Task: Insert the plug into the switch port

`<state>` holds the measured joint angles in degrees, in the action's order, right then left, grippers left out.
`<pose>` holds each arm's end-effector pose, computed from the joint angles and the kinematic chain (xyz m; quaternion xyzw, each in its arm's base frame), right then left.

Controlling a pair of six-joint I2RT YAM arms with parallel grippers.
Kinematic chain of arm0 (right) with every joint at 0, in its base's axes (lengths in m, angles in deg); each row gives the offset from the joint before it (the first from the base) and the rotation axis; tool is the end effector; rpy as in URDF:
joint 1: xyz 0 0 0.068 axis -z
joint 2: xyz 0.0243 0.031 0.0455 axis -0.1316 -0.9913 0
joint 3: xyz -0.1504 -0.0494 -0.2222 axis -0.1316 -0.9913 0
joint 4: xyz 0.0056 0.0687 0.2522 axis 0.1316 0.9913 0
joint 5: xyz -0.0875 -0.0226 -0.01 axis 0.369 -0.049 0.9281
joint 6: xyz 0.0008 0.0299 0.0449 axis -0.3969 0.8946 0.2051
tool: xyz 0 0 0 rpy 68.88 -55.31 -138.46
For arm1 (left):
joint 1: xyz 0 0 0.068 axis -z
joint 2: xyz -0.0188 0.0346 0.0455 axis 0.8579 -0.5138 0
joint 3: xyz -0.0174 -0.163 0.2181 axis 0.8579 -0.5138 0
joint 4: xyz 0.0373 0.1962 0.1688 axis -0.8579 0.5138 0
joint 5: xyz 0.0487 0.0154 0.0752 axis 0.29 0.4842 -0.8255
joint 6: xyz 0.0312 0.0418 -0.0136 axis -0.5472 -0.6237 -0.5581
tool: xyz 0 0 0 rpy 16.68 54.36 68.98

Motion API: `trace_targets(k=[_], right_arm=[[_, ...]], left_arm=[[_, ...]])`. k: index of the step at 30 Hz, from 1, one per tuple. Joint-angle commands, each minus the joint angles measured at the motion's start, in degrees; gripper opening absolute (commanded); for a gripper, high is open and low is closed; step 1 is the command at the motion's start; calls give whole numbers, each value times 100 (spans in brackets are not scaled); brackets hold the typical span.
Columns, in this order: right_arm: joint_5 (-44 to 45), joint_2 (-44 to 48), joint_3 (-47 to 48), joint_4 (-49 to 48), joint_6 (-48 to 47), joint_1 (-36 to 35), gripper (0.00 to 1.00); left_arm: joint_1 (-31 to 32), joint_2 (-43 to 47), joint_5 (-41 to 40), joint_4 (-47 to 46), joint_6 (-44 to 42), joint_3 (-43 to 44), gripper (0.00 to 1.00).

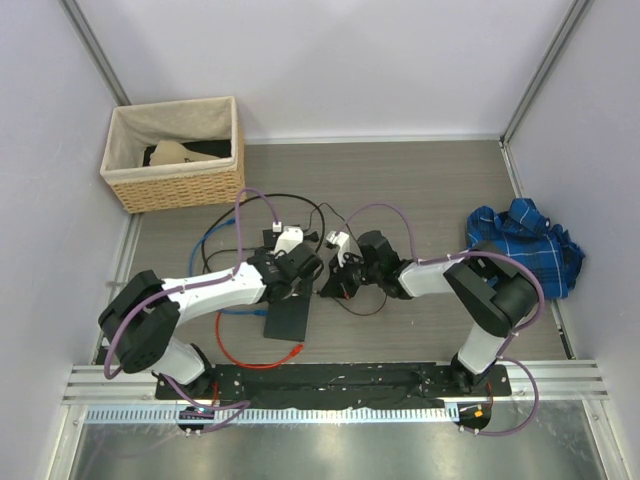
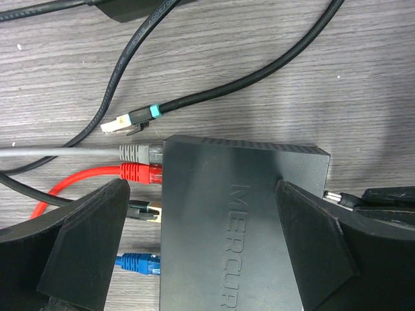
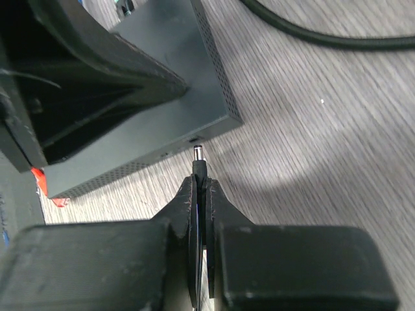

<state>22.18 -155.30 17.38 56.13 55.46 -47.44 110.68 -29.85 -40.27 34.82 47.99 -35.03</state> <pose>0.2265 0.2156 0.1294 -0.3893 0.7684 0.4069 0.3042 0.1858 -0.2042 0.1839 0.0190 0.9414 0.0324 0.3352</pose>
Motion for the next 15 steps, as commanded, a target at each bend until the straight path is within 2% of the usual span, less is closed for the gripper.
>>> trace_targets(k=[1,15], right_arm=[[-217,-53,271,-383,21,-2,1],[-252,-220,359,-401,38,-3,1]], left_arm=[[-26,55,59,260,142,-125,100],[-26,125,164,172,177,-169,100]])
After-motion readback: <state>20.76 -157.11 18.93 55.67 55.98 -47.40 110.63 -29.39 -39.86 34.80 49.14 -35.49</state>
